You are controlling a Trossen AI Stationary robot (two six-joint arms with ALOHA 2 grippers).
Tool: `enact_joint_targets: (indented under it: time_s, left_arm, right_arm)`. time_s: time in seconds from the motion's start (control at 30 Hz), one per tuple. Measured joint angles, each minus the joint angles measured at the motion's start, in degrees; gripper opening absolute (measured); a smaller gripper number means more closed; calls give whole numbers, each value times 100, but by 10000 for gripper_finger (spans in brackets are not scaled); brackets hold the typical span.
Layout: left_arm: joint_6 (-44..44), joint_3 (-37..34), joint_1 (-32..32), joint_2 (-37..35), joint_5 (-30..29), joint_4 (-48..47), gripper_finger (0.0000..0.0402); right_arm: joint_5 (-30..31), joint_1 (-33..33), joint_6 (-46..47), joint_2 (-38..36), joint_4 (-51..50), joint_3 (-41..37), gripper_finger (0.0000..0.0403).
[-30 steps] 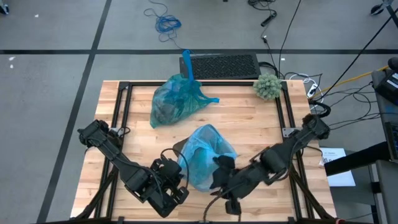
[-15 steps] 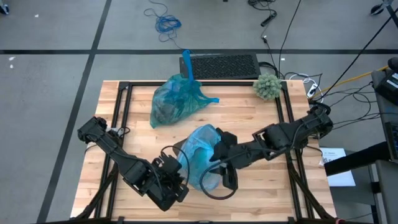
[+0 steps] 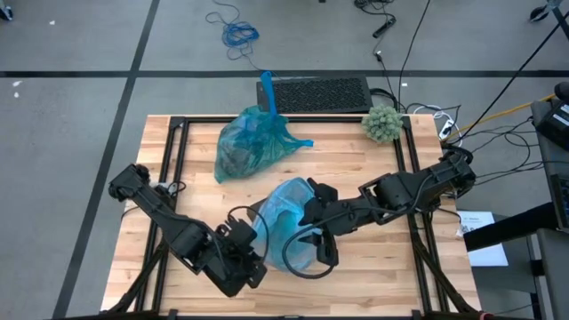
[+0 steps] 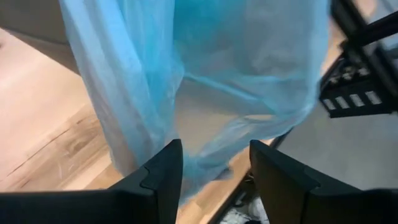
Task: Place trash/remove bag and relplace
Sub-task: Insert the new trash bag into the trash bin
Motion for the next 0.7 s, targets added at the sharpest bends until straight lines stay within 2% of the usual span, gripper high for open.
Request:
enact_joint_targets:
  time_s: [0.4,0.57,0.7]
  left_arm:
    - [342,139,100,-617,-150,-177,181]
    - [204,150,557,-963,-601,-718,181]
    - [711,140,1126,-978,-232,-913,181]
  right_arm:
    - [-24,0,-150,0,-20,0,180]
    - [-22,-4,-224,0,-17,0,180]
    - [-20,-47,-259,0,-17,0,180]
